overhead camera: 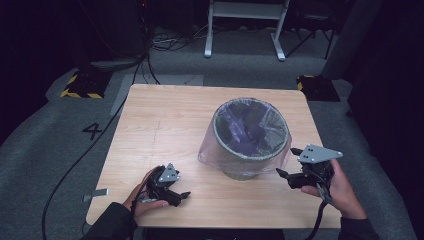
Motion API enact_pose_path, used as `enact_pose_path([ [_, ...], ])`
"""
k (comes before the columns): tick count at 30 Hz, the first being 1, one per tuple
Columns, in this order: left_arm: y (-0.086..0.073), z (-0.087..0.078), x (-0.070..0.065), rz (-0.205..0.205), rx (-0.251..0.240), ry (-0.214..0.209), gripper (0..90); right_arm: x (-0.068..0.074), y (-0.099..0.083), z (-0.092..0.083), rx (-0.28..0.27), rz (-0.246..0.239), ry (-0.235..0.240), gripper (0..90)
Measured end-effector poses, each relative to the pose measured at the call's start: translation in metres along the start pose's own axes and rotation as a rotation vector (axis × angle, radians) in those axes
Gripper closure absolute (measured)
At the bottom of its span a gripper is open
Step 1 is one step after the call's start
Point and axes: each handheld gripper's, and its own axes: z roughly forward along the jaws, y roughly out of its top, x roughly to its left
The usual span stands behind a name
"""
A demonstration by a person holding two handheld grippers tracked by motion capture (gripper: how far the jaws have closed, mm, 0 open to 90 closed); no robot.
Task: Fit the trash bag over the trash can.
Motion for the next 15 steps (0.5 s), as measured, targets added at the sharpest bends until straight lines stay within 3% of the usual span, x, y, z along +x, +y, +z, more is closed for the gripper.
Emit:
enact_pose_path([
  [15, 0.000, 0.000, 0.000, 0.000, 0.000, 0.000, 14.4, 0.000, -0.027, 0.021, 0.067, 0.029, -0.006, 19.9],
])
